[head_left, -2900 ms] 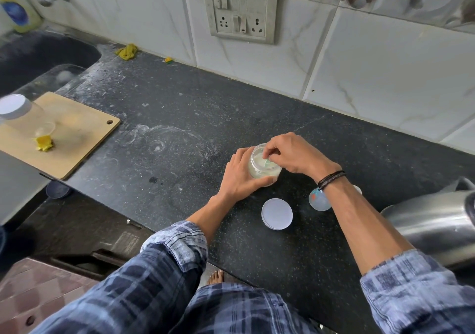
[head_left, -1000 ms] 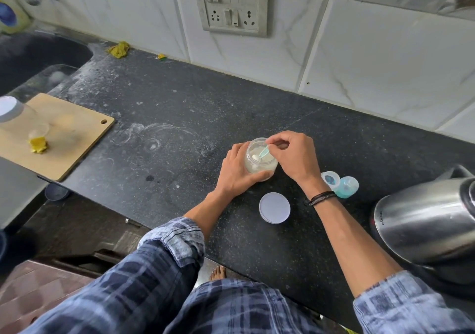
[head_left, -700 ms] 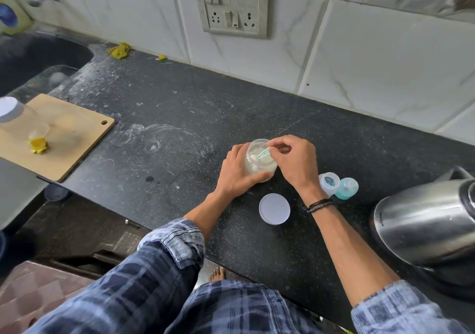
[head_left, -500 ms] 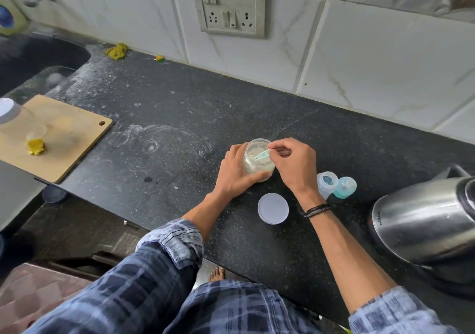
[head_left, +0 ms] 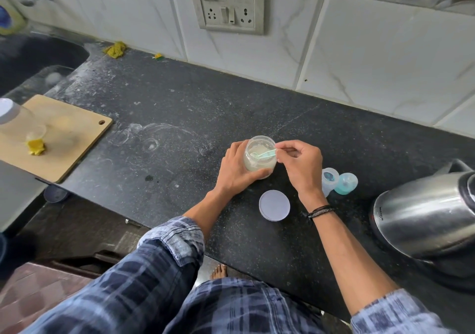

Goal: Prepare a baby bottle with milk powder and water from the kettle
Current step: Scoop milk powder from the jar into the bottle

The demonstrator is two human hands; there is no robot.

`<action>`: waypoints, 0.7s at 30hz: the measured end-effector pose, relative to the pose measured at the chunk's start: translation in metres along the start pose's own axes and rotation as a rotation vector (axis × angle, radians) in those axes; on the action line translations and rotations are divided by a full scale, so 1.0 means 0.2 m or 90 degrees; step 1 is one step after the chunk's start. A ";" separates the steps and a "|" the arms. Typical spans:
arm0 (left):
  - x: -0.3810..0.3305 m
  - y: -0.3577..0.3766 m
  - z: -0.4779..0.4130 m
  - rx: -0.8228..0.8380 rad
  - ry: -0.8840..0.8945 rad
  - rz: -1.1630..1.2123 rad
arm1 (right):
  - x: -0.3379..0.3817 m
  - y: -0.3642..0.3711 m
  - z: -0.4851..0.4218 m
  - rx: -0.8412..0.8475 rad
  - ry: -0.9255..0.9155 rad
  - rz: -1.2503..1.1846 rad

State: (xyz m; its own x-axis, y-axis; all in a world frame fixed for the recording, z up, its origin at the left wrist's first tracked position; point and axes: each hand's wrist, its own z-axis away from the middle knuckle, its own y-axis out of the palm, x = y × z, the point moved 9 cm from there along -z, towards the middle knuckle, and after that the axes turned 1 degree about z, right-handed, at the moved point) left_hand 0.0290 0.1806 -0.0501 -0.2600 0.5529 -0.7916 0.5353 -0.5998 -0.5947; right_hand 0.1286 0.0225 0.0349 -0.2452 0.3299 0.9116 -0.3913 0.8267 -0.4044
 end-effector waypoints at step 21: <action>-0.02 -0.01 0.01 0.003 0.004 0.012 | 0.23 0.22 -0.09 0.237 -0.180 0.333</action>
State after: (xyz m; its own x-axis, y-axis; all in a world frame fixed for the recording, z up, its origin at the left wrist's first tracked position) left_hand 0.0278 0.1788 -0.0454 -0.2447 0.5449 -0.8020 0.5367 -0.6127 -0.5800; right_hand 0.1165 0.0827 0.0598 -0.6861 0.4684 0.5567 -0.4238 0.3646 -0.8291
